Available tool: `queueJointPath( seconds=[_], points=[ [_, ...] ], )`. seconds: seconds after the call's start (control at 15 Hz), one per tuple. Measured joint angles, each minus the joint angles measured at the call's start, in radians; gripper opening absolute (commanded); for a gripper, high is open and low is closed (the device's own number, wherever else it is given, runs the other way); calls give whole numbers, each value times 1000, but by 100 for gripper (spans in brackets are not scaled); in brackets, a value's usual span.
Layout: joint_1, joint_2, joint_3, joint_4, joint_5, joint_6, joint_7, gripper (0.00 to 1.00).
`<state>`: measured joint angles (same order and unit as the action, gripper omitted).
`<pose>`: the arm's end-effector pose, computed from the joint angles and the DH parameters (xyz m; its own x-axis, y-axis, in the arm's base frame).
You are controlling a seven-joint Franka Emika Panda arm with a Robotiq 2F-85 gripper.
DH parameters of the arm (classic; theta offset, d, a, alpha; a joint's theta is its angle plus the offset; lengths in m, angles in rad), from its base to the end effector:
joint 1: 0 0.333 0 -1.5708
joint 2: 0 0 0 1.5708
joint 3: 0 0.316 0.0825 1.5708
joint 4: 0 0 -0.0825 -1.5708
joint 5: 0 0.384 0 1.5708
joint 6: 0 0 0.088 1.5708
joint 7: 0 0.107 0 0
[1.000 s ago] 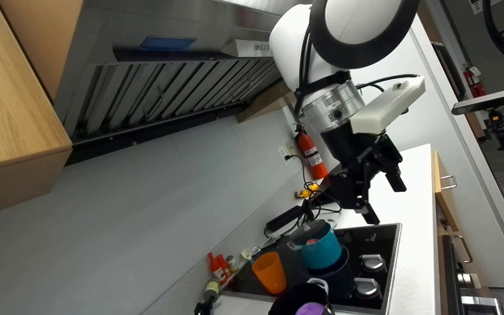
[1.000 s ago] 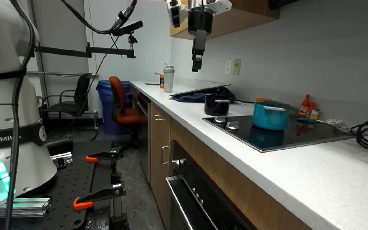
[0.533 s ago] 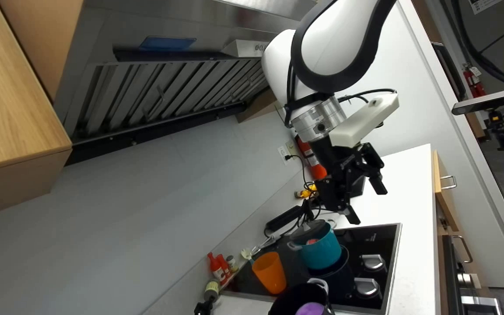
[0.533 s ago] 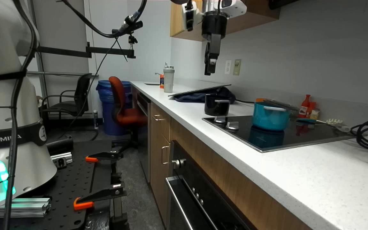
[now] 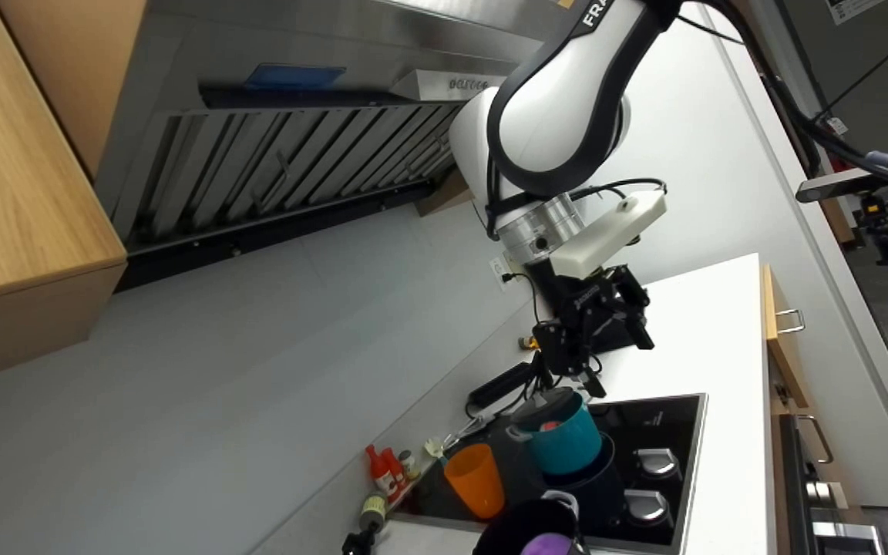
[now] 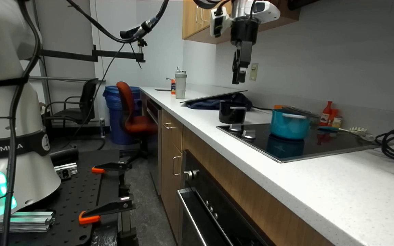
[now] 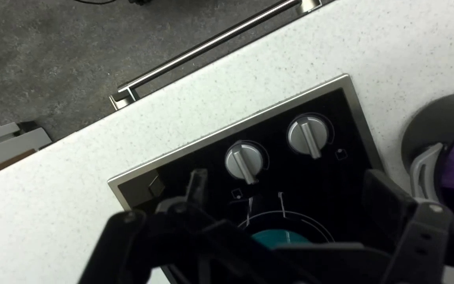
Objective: Knock the lid off the blue pot
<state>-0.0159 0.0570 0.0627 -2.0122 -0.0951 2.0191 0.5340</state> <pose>0.5594 0.0203 0.4217 0.9030 -0.4296 -0.0037 -0.4273 -0.8991 0.0950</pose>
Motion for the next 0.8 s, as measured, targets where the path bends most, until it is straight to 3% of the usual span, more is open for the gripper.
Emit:
queueJointPath(
  seconds=[0.8],
  points=[
    [32, 104, -15, 115, -10, 0, 50, 100]
  ],
)
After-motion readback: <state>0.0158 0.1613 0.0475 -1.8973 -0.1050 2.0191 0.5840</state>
